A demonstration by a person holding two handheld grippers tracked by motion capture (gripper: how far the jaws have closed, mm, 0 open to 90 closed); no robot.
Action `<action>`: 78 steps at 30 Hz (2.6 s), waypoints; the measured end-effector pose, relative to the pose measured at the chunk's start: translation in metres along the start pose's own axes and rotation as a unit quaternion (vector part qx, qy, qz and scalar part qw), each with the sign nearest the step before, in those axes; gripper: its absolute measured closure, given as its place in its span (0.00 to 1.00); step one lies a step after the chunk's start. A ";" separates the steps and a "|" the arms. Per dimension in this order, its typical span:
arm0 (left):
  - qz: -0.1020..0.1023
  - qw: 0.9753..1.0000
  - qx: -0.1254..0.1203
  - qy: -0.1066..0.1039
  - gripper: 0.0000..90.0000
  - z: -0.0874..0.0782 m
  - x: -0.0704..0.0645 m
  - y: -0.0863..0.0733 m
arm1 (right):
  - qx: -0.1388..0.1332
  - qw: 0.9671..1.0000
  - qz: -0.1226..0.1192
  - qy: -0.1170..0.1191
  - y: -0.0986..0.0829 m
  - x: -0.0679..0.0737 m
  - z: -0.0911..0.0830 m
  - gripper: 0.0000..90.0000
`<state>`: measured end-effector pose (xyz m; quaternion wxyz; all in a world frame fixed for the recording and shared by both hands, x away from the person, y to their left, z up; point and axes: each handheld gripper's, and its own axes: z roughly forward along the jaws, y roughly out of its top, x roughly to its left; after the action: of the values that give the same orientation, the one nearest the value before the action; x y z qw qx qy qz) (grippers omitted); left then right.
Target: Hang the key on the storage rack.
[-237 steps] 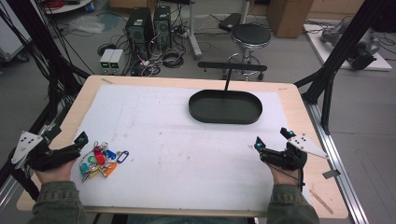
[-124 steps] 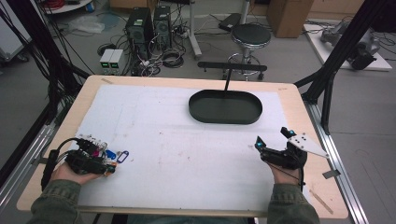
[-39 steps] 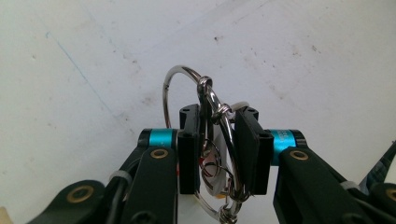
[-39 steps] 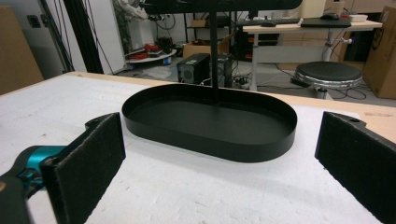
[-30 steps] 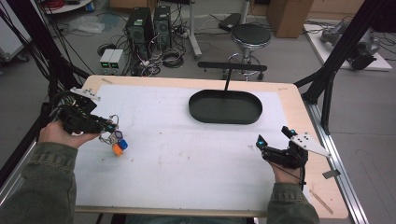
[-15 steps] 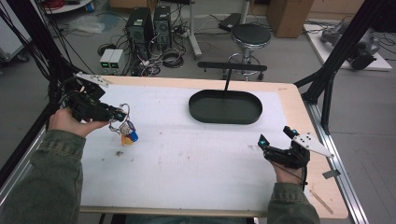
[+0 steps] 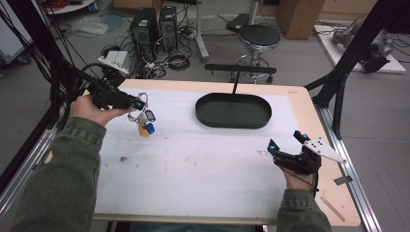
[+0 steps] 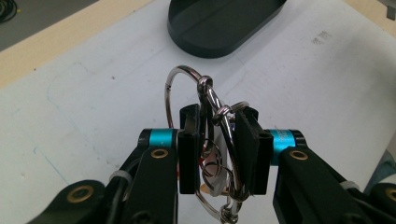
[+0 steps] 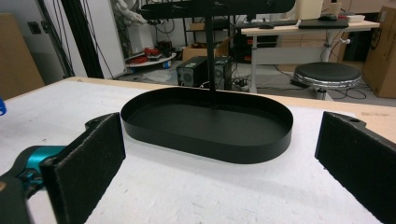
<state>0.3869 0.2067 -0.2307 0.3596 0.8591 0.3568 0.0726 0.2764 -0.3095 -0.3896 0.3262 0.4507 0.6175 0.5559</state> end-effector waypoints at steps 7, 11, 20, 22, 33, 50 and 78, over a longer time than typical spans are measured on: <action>0.014 1.000 -0.004 -0.014 0.80 0.009 -0.002 0.022 | -0.002 1.000 0.002 0.002 0.000 -0.001 -0.001 0.01; 0.024 0.999 -0.008 -0.023 0.80 0.012 -0.004 0.035 | -0.003 1.000 0.003 0.003 0.000 -0.001 -0.001 0.00; 0.043 0.998 -0.012 -0.044 0.80 0.025 -0.005 0.062 | -0.002 1.000 0.006 0.003 0.000 -0.001 0.000 0.01; 0.051 0.998 -0.005 -0.045 0.80 0.032 -0.006 0.069 | -0.001 1.000 0.006 0.004 0.000 -0.001 0.000 0.01; 0.112 0.992 0.020 -0.049 0.80 0.062 -0.024 0.111 | -0.001 1.000 0.005 0.007 0.000 -0.002 0.000 0.01; 0.165 0.981 0.051 -0.088 0.80 0.107 -0.032 0.152 | -0.005 1.000 0.012 0.006 -0.001 -0.004 -0.002 0.01; 0.157 0.981 0.083 -0.072 0.80 0.163 -0.017 0.175 | -0.007 1.000 0.014 0.004 -0.002 -0.007 -0.003 0.01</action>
<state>0.5346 0.0176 -0.2299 0.2955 0.9344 0.1955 0.0360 0.2756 -0.3170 -0.3913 0.3190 0.4545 0.6085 0.5669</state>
